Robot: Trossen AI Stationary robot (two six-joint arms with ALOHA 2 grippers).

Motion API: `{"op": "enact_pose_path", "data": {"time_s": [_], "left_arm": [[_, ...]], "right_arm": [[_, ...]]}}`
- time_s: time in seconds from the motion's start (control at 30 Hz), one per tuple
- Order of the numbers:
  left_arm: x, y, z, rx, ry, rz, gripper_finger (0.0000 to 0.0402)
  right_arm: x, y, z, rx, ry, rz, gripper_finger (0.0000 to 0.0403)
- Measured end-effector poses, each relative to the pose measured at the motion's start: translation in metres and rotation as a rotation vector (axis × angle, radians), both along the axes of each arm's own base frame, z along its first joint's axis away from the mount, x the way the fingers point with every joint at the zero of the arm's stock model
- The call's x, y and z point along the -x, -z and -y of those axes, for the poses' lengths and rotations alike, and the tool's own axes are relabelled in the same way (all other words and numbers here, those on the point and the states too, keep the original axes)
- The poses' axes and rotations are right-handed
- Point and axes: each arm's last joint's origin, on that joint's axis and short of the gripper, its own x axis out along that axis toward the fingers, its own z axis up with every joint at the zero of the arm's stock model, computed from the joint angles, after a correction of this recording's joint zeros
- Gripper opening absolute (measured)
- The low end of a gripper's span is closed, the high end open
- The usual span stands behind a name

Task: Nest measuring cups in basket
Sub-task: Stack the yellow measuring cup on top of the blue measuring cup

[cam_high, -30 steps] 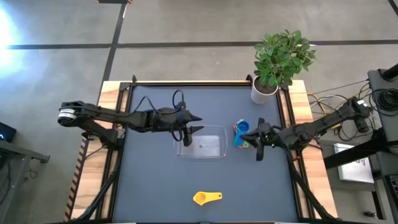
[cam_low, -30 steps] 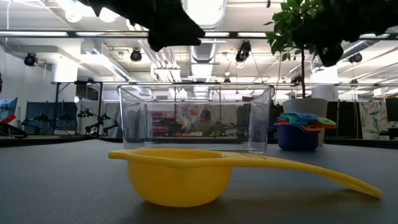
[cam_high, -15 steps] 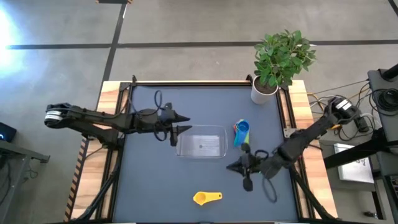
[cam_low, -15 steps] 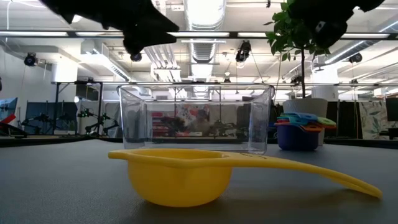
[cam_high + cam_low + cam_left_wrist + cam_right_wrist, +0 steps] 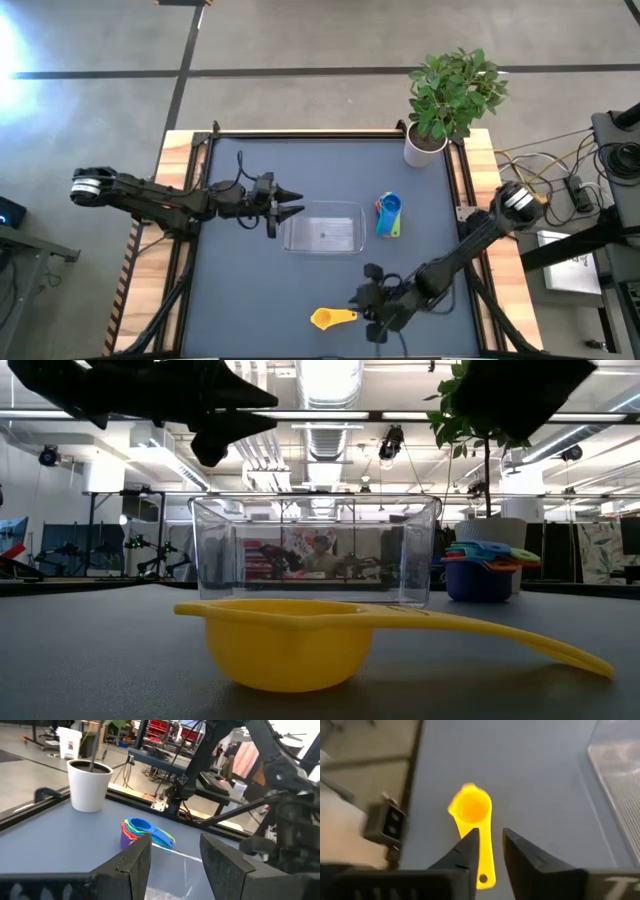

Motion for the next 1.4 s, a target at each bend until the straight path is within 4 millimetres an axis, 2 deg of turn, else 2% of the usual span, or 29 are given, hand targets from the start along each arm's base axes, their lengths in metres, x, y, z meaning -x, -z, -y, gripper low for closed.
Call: {"op": "enact_pose_path", "data": {"time_s": [0.13, 0.33, 0.6, 0.8, 1.23, 1.4], "left_arm": [[-0.005, 0.005, 0.001, 0.002, 0.011, -0.023, 0.0152], [-0.011, 0.012, 0.001, 0.002, 0.012, -0.044, 0.0152], [-0.016, 0.019, 0.001, 0.011, 0.012, -0.058, 0.0152], [-0.017, 0.02, 0.001, 0.011, 0.011, -0.061, 0.0152], [-0.017, 0.02, 0.001, 0.011, 0.011, -0.059, 0.0152], [-0.017, 0.02, 0.001, 0.004, 0.012, -0.06, 0.0152]], "right_arm": [[-0.016, 0.014, -0.014, 0.088, 0.002, -0.109, 0.0132], [-0.038, 0.031, -0.029, 0.142, 0.002, -0.182, 0.02], [-0.054, 0.04, -0.037, 0.166, -0.003, -0.208, 0.0254], [-0.056, 0.046, -0.034, 0.139, -0.015, -0.246, 0.0269], [-0.058, 0.05, -0.03, 0.118, 0.009, -0.246, 0.027], [-0.055, 0.057, -0.027, 0.122, 0.022, -0.268, 0.027]]}}
